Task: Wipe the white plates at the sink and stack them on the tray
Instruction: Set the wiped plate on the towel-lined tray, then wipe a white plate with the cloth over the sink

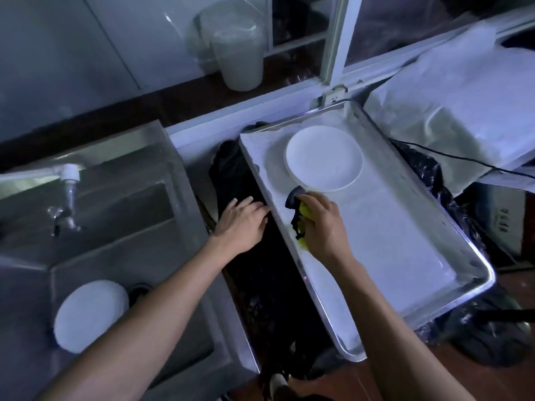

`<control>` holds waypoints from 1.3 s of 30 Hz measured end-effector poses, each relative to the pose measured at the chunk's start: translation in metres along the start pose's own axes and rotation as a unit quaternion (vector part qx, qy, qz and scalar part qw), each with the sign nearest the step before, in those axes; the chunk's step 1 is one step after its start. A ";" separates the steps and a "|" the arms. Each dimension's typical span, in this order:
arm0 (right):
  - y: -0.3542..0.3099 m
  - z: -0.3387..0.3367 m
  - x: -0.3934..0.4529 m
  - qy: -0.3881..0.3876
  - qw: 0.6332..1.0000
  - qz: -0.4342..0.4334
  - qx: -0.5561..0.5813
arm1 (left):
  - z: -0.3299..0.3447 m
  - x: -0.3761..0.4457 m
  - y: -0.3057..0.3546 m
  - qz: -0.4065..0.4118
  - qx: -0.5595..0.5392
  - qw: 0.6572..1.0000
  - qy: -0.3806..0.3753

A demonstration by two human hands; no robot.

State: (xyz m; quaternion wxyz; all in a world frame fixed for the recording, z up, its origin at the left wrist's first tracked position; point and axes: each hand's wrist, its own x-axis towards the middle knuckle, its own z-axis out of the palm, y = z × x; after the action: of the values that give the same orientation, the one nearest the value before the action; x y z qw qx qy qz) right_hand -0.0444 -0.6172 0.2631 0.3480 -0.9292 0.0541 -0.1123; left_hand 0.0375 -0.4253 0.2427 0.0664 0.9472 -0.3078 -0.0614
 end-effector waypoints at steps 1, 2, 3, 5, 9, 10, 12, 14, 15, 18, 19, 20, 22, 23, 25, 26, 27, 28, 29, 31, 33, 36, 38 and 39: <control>-0.012 0.008 0.001 -0.006 1.000 -0.008 -0.002 | 0.000 -0.016 -0.011 -0.017 -0.008 1.000 0.003; -0.025 0.017 0.002 -0.017 1.000 -0.016 -0.003 | 0.001 -0.033 -0.023 -0.033 -0.018 0.999 0.007; -0.040 0.026 0.002 -0.031 0.999 -0.025 -0.003 | 0.001 -0.050 -0.036 -0.047 -0.034 0.998 0.010; -0.069 0.049 0.001 -0.058 0.997 -0.053 0.004 | 0.001 -0.084 -0.062 -0.073 -0.070 0.995 0.012; -0.126 0.103 -0.010 -0.108 0.989 -0.105 -0.009 | 0.008 -0.154 -0.114 -0.132 -0.090 0.987 0.002; -0.140 0.117 -0.015 -0.121 0.986 -0.116 -0.007 | 0.010 -0.172 -0.127 -0.149 -0.088 0.985 0.002; -0.167 0.148 -0.026 -0.150 0.979 -0.140 0.003 | 0.015 -0.208 -0.153 -0.182 -0.073 0.981 0.009; -0.192 0.181 -0.036 -0.180 0.971 -0.159 0.003 | 0.018 -0.243 -0.177 -0.215 -0.077 0.974 0.012; -0.204 0.197 -0.041 -0.196 0.966 -0.166 0.003 | 0.020 -0.260 -0.189 -0.229 -0.077 0.970 0.012; -0.239 0.244 -0.057 -0.239 0.954 -0.182 0.000 | 0.031 -0.307 -0.226 -0.279 -0.095 0.956 0.004; -0.249 0.259 -0.063 -0.250 0.950 -0.186 -0.006 | 0.036 -0.321 -0.238 -0.299 -0.101 0.949 0.001; -0.259 0.274 -0.069 -0.262 0.946 -0.189 -0.012 | 0.041 -0.335 -0.251 -0.319 -0.105 0.942 -0.004; -0.275 0.304 -0.079 -0.284 0.939 -0.194 -0.017 | 0.056 -0.362 -0.276 -0.357 -0.114 0.927 -0.009; -0.283 0.318 -0.083 -0.292 0.936 -0.195 -0.018 | 0.063 -0.375 -0.288 -0.377 -0.126 0.918 -0.007; -0.294 0.345 -0.091 -0.306 0.932 -0.195 -0.012 | 0.078 -0.398 -0.309 -0.417 -0.168 0.893 0.000; -0.298 0.357 -0.094 -0.313 0.929 -0.196 -0.007 | 0.085 -0.408 -0.319 -0.435 -0.185 0.881 0.007; -0.303 0.369 -0.098 -0.317 0.927 -0.199 -0.002 | 0.093 -0.418 -0.328 -0.449 -0.195 0.872 0.012; -0.306 0.380 -0.100 -0.319 0.926 -0.203 0.002 | 0.101 -0.425 -0.338 -0.459 -0.203 0.865 0.015; -0.309 0.391 -0.102 -0.323 0.924 -0.207 0.005 | 0.109 -0.432 -0.346 -0.472 -0.216 0.855 0.017; -0.311 0.410 -0.103 -0.339 0.916 -0.215 0.003 | 0.123 -0.441 -0.359 -0.509 -0.252 0.823 0.022; -0.308 0.430 -0.103 -0.365 0.905 -0.217 -0.011 | 0.136 -0.445 -0.371 -0.550 -0.288 0.784 0.026; -0.305 0.456 -0.102 -0.392 0.892 -0.225 -0.019 | 0.156 -0.445 -0.389 -0.612 -0.327 0.719 0.036; -0.305 0.471 -0.102 -0.407 0.889 -0.212 0.002 | 0.171 -0.443 -0.400 -0.642 -0.342 0.685 0.035; -0.305 0.479 -0.102 -0.419 0.885 -0.205 0.016 | 0.179 -0.441 -0.405 -0.655 -0.345 0.671 0.036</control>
State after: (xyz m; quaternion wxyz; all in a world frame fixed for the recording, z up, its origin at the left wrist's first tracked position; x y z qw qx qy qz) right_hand -0.0189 -0.0659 0.0960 0.3223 -0.8745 -0.2899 0.2175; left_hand -0.1122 0.1446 0.0341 0.3424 0.8164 0.4377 -0.1573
